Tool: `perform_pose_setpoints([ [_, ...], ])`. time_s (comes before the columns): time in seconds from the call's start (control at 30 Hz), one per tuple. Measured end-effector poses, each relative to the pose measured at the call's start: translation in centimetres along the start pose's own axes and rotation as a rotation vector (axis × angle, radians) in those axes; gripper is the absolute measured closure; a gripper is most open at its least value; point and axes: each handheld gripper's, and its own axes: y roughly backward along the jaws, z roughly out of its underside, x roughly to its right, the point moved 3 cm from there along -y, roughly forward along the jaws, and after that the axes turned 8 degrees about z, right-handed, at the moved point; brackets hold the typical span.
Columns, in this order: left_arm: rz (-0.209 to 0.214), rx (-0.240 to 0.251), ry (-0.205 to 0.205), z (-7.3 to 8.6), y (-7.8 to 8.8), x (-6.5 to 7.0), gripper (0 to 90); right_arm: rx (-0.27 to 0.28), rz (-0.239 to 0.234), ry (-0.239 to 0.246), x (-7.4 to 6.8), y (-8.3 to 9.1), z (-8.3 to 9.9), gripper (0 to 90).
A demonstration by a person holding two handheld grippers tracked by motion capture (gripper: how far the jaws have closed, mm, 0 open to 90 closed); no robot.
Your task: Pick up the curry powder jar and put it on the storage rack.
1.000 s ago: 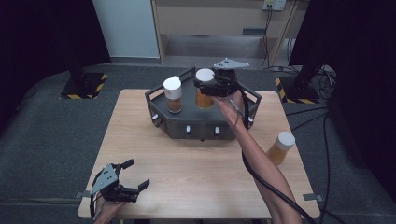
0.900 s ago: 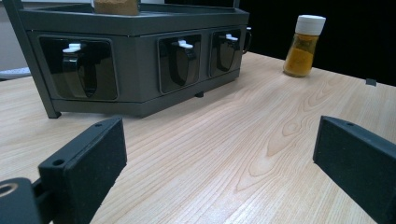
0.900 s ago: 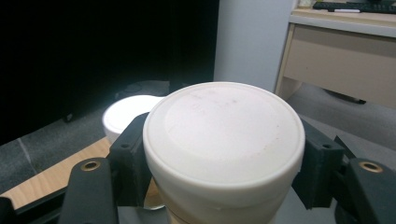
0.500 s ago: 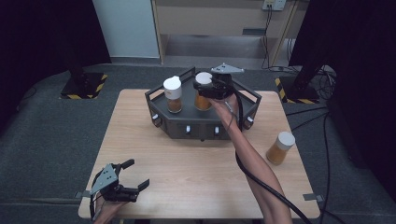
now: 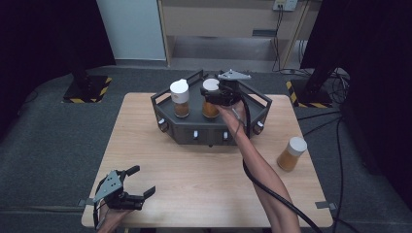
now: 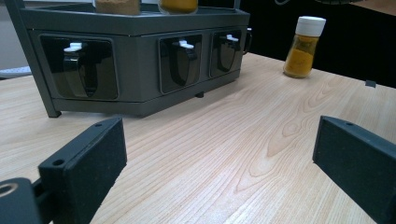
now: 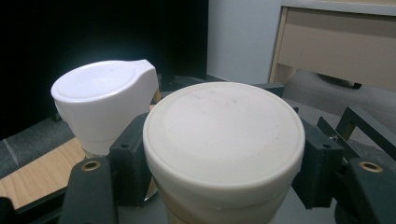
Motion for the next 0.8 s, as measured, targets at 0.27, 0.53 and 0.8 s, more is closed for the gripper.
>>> perform_pose_setpoints([
  [0.27, 0.001, 0.000, -0.001, 0.0, 0.0, 0.0, 1.6, 0.002, -0.007, -0.004, -0.2, -0.3, 0.4, 33.2],
  [0.53, 0.001, 0.001, -0.001, 0.0, 0.0, 0.0, 1.6, -0.005, -0.005, -0.009, 0.0, -0.4, 0.9, 33.2],
  [0.8, 0.002, 0.000, -0.002, 0.0, 0.0, 0.0, 1.6, 0.007, -0.008, 0.001, -0.1, -0.5, 1.1, 33.0],
])
